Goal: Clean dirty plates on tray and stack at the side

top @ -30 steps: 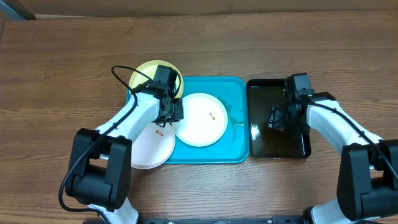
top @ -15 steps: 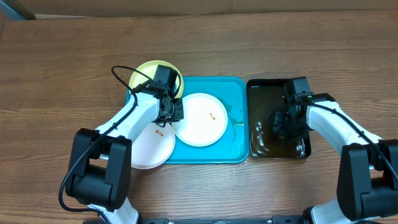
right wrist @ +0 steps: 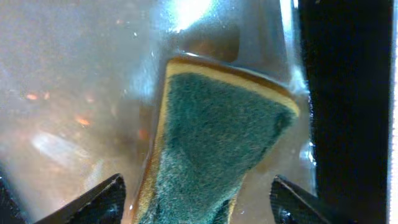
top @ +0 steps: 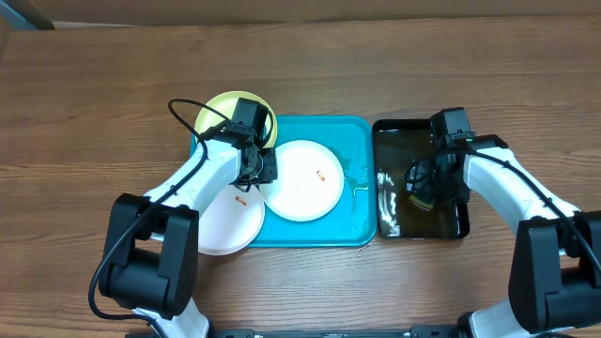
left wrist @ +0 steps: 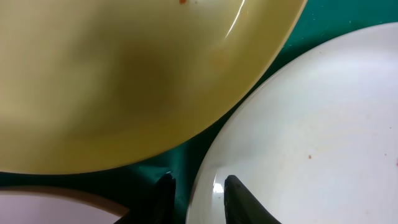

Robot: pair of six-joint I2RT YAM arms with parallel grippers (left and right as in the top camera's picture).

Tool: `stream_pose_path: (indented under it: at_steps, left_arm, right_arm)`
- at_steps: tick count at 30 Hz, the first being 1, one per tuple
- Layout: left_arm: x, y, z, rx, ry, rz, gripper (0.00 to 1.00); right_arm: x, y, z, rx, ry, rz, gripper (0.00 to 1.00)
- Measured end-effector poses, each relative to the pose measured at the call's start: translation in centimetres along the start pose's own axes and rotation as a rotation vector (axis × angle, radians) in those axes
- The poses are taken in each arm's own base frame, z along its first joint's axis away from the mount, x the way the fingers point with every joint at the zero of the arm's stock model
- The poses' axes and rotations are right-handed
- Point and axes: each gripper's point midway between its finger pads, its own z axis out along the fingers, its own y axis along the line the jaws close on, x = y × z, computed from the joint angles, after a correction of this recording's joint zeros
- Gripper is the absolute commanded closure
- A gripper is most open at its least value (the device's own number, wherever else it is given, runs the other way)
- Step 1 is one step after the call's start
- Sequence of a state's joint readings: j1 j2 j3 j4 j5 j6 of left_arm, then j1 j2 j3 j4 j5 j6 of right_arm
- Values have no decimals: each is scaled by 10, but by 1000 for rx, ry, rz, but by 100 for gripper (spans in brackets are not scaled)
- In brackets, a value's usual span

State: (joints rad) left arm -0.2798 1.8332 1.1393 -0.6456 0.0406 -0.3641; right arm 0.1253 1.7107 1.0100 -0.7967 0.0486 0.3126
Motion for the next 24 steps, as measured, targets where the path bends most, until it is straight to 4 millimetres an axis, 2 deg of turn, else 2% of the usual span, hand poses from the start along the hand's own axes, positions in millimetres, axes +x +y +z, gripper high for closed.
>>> stream_pose_path:
  at_steps: [2, 3, 8, 10, 11, 12, 16, 17, 18, 20, 24]
  left_arm:
    - [0, 0, 0, 0, 0, 0, 66]
    - [0, 0, 0, 0, 0, 0, 66]
    - [0, 0, 0, 0, -1, 0, 65]
    - [0, 0, 0, 0, -1, 0, 65]
    - [0, 0, 0, 0, -1, 0, 65]
    - [0, 0, 0, 1, -1, 0, 65]
    - [-1, 0, 0, 1, -3, 0, 65]
    - [-1, 0, 0, 1, -3, 0, 62]
    - [-1, 0, 0, 1, -3, 1, 61]
    - [-1, 0, 0, 1, -3, 1, 59]
    - [-1, -1, 0, 2, -4, 1, 58]
  right_arm:
    - [0, 0, 0, -1, 0, 5, 50]
    - [1, 1, 0, -7, 3, 6, 53]
    - [3, 8, 0, -48, 17, 27, 54]
    - [2, 10, 0, -56, 14, 28, 59]
    - [2, 11, 1, -62, 12, 26, 73]
    - [2, 11, 3, -67, 8, 24, 96]
    - [8, 11, 9, -74, 20, 47, 96]
    - [9, 11, 9, -76, 23, 51, 94]
    - [11, 11, 8, -77, 29, 53, 89]
    - [17, 10, 6, -73, 66, 62, 68]
    - [22, 10, -5, -65, 111, 57, 58]
